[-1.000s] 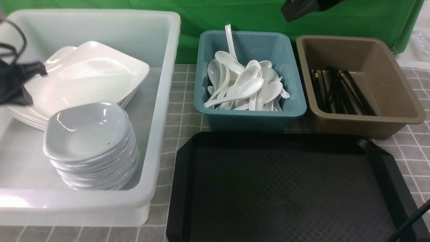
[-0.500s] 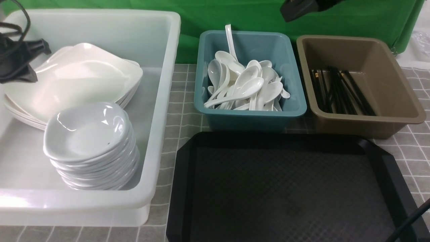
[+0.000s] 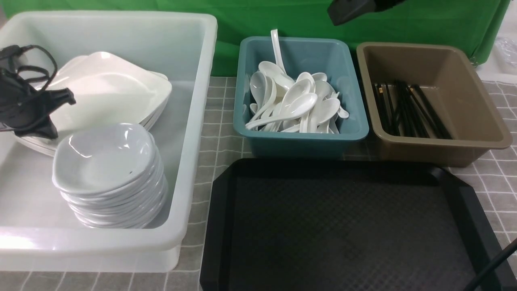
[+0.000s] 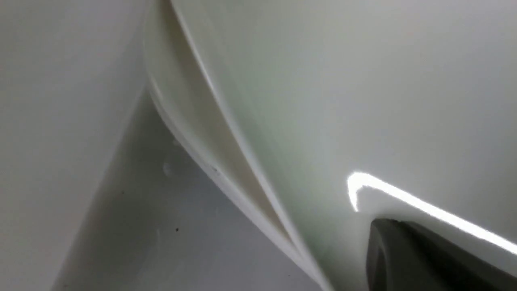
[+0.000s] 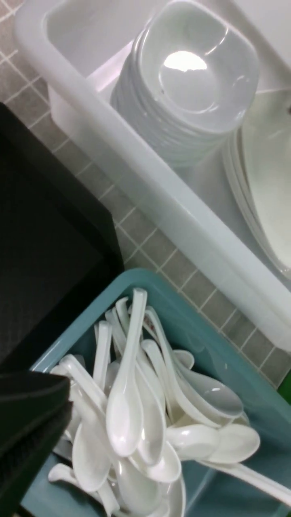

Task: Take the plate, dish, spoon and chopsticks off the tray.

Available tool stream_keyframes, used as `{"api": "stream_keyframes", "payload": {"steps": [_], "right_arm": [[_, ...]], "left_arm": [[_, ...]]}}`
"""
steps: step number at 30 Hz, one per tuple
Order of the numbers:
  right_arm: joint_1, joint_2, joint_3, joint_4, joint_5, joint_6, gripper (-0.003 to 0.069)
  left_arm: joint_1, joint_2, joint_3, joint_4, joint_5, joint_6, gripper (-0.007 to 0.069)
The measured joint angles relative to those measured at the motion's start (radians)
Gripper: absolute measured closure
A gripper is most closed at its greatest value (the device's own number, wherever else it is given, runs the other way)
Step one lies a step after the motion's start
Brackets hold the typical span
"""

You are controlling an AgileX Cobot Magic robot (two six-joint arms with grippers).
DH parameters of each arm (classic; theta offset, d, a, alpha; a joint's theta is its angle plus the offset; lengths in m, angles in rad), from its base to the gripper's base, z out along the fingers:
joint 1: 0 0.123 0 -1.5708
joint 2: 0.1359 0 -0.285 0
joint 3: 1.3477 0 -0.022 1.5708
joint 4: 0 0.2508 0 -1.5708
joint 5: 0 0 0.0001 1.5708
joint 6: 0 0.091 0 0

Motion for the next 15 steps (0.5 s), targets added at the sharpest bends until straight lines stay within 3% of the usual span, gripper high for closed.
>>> {"api": "stream_keyframes", "payload": {"steps": [15], "right_arm": [[0.005, 0.0, 0.0, 0.058, 0.0, 0.019, 0.0638]], "left_arm": [[0.0, -0.131, 0.032, 0.045, 0.162, -0.056, 0.062]]}}
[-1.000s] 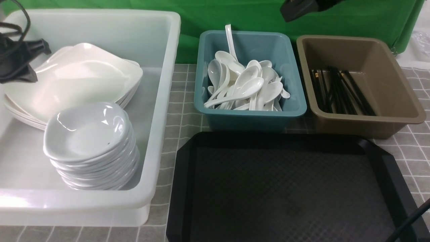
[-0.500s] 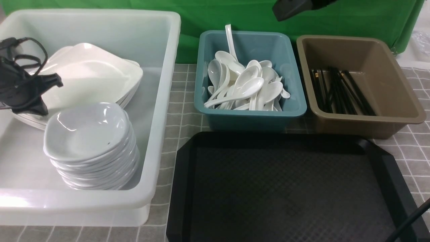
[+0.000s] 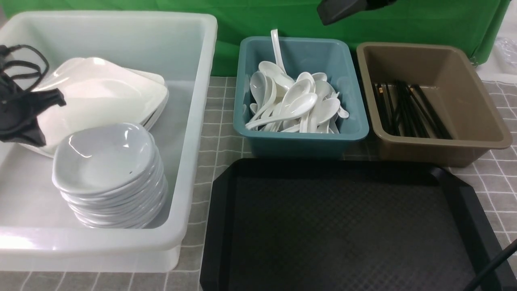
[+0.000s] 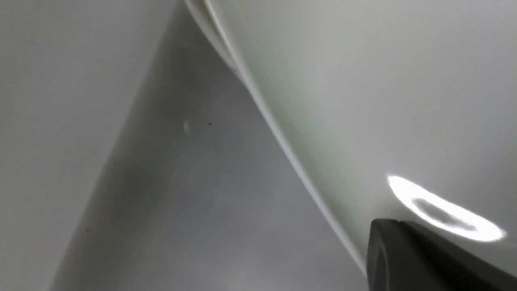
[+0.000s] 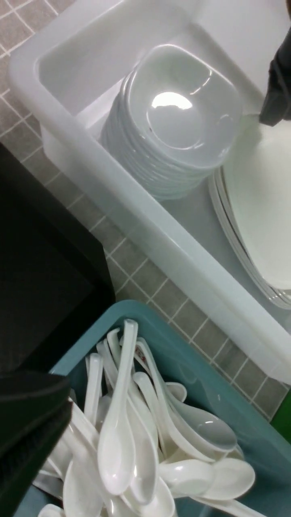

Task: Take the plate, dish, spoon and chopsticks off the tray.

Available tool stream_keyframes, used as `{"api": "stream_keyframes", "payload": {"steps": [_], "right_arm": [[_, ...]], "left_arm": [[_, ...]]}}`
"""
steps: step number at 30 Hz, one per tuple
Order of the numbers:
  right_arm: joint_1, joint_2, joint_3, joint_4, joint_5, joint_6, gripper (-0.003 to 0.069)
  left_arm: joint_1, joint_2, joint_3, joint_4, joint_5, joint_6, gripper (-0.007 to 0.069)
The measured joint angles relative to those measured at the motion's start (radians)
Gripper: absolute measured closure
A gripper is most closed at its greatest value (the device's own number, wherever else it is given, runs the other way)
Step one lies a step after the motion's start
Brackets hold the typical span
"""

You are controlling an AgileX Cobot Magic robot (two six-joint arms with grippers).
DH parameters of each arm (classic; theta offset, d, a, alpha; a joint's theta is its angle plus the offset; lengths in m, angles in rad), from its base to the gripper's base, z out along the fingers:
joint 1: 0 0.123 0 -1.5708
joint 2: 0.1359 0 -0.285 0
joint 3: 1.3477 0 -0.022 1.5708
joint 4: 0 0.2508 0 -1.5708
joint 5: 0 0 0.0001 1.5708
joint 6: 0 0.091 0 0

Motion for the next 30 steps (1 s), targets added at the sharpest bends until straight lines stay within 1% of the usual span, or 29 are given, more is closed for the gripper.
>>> {"api": "stream_keyframes", "payload": {"steps": [7, 10, 13, 17, 20, 24, 26, 30], "right_arm": [[0.0, -0.002, 0.0, 0.004, 0.0, 0.001, 0.0638], [0.0, -0.016, 0.0, 0.0, 0.0, 0.002, 0.0638], [0.0, -0.044, 0.001, -0.004, 0.0, 0.002, 0.0638], [0.0, -0.084, 0.001, -0.007, 0.0, -0.013, 0.0638], [0.0, -0.095, 0.001, -0.007, 0.0, -0.019, 0.0638], [0.0, -0.095, 0.001, -0.01, 0.0, -0.02, 0.0638], [0.0, -0.095, 0.001, -0.011, 0.0, -0.02, 0.0638], [0.0, -0.095, 0.001, -0.011, 0.0, -0.021, 0.0638]], "left_arm": [[0.0, -0.168, 0.0, 0.002, -0.002, 0.0, 0.062], [0.0, -0.199, 0.0, 0.0, 0.012, 0.014, 0.062], [0.0, -0.196, 0.019, 0.0, 0.056, 0.021, 0.062], [0.0, -0.152, 0.098, -0.001, 0.096, 0.038, 0.062], [-0.002, -0.107, 0.131, -0.008, 0.093, 0.062, 0.062], [-0.012, -0.062, 0.142, -0.078, 0.042, 0.111, 0.062], [-0.022, -0.038, 0.142, -0.146, 0.021, 0.157, 0.062], [-0.026, -0.01, 0.142, -0.241, -0.045, 0.225, 0.062]]}}
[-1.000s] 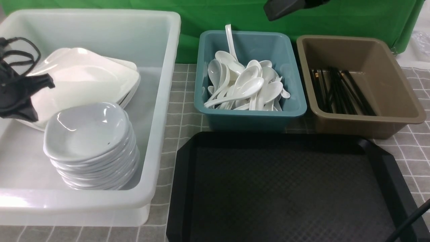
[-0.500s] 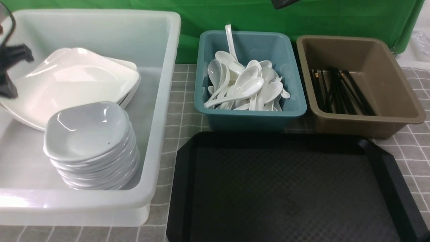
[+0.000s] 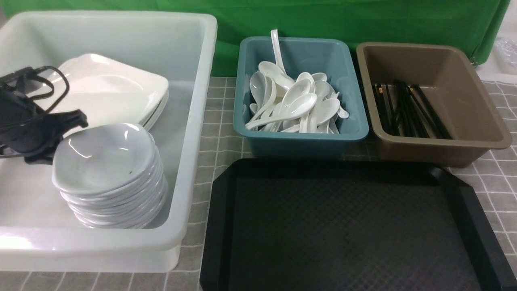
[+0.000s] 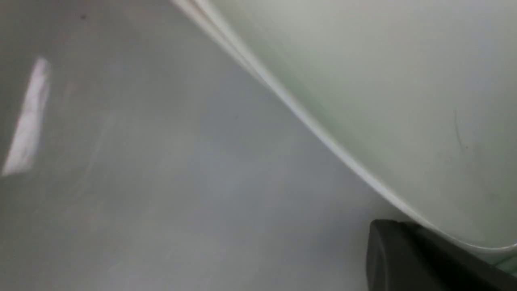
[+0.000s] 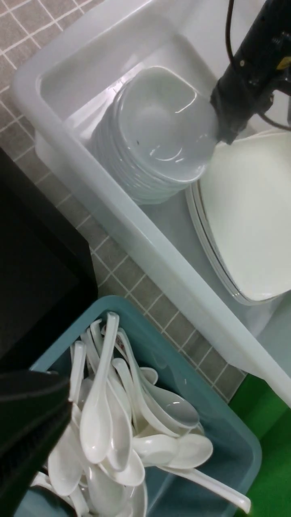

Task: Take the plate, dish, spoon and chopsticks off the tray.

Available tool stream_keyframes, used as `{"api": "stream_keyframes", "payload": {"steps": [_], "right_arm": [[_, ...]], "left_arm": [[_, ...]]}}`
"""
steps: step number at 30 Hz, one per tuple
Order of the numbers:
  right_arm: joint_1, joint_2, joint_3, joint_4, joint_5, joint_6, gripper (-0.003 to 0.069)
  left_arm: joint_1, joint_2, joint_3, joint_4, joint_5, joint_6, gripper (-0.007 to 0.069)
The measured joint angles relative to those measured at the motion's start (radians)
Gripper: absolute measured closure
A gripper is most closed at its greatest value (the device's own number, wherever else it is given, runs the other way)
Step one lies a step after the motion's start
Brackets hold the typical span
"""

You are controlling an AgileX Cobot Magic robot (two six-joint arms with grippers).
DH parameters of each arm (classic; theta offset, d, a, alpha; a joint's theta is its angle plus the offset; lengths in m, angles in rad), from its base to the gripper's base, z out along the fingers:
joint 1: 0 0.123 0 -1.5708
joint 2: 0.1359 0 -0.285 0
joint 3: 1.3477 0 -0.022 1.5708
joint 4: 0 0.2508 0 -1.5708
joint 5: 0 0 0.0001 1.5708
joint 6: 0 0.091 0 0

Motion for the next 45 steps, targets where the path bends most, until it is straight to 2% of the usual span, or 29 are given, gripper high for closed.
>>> {"api": "stream_keyframes", "payload": {"steps": [7, 15, 24, 27, 31, 35, 36, 37, 40, 45], "right_arm": [[0.0, 0.0, 0.0, -0.006, -0.001, -0.003, 0.0638], [0.0, 0.0, 0.0, -0.007, -0.001, 0.008, 0.0638], [0.0, -0.037, 0.0, -0.035, 0.0, 0.025, 0.0638], [0.0, -0.07, 0.0, -0.089, 0.0, 0.024, 0.0638], [0.0, -0.186, -0.002, -0.239, 0.0, 0.037, 0.0638], [0.0, -0.29, -0.003, -0.363, 0.001, 0.09, 0.0638], [0.0, -0.36, -0.004, -0.443, 0.001, 0.118, 0.0638], [0.0, -0.36, -0.004, -0.443, 0.001, 0.121, 0.0638], [0.0, -0.504, 0.011, -0.55, 0.001, 0.168, 0.0638], [0.0, -0.708, 0.141, -0.617, -0.011, 0.21, 0.0638]], "left_arm": [[-0.001, 0.017, 0.004, -0.09, -0.133, 0.008, 0.062], [-0.001, -0.069, 0.009, -0.059, -0.05, 0.031, 0.062], [-0.001, -0.326, 0.009, -0.016, -0.039, 0.035, 0.062], [-0.001, -0.407, 0.009, -0.044, -0.034, 0.057, 0.062], [-0.001, -0.56, 0.009, -0.178, 0.01, 0.19, 0.062], [-0.001, -0.654, 0.009, -0.249, 0.013, 0.281, 0.062], [-0.006, -0.707, 0.009, -0.27, 0.014, 0.328, 0.062], [-0.006, -0.712, 0.009, -0.272, 0.014, 0.332, 0.062], [-0.057, -0.815, 0.033, -0.296, 0.006, 0.378, 0.062], [-0.153, -0.903, 0.118, -0.302, -0.043, 0.425, 0.062]]}}
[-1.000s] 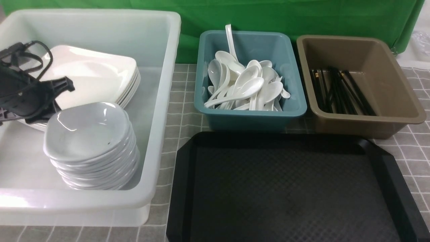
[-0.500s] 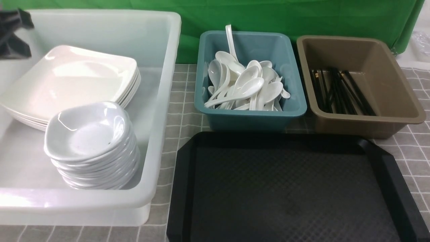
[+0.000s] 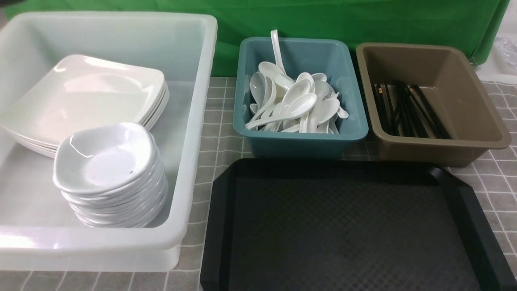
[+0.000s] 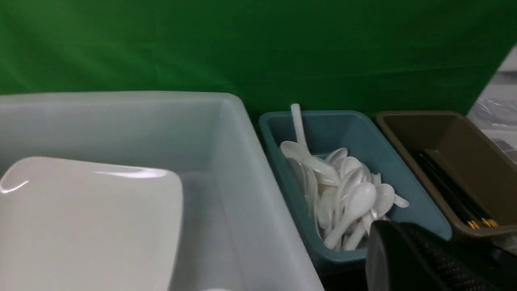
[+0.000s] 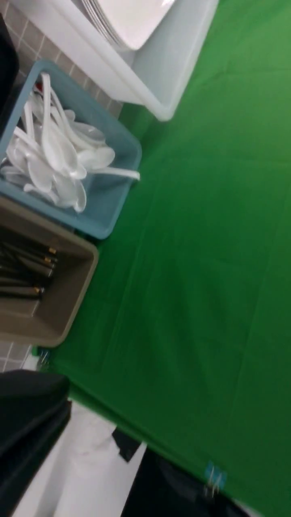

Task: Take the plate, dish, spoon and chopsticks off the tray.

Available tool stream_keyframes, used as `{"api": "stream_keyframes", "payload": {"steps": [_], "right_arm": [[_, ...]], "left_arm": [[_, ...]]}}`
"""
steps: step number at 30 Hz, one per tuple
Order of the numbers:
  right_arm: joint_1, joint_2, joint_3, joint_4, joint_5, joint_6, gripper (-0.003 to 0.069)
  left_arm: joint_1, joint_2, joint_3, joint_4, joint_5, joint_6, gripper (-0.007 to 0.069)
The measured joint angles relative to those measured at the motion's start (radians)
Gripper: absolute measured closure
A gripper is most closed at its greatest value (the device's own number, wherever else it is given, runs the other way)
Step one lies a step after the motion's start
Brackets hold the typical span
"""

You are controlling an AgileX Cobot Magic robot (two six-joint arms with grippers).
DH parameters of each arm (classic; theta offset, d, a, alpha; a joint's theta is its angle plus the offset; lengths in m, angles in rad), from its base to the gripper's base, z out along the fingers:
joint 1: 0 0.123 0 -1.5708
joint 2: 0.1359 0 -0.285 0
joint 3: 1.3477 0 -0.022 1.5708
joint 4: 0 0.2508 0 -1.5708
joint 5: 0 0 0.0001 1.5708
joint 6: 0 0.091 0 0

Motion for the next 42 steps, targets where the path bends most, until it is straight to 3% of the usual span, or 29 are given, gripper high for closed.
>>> {"api": "stream_keyframes", "payload": {"steps": [6, 10, 21, 30, 42], "right_arm": [[0.0, -0.343, 0.328, -0.015, -0.129, 0.05, 0.0638], [0.0, -0.545, 0.559, -0.017, -0.226, 0.1, 0.0638], [0.0, -0.934, 1.138, -0.017, -0.75, 0.295, 0.0634], [0.0, -0.945, 1.265, -0.016, -0.886, 0.442, 0.0622], [0.0, -0.945, 1.265, -0.016, -0.884, 0.45, 0.0599]], "left_arm": [[-0.156, -0.117, 0.122, 0.0, -0.095, 0.105, 0.062], [-0.242, -0.205, 0.132, -0.007, -0.106, 0.112, 0.062], [-0.263, -0.489, 0.282, -0.013, -0.068, -0.035, 0.062], [-0.263, -0.701, 0.454, 0.075, -0.062, -0.206, 0.062], [-0.263, -0.707, 0.47, 0.085, -0.1, -0.223, 0.062]]}}
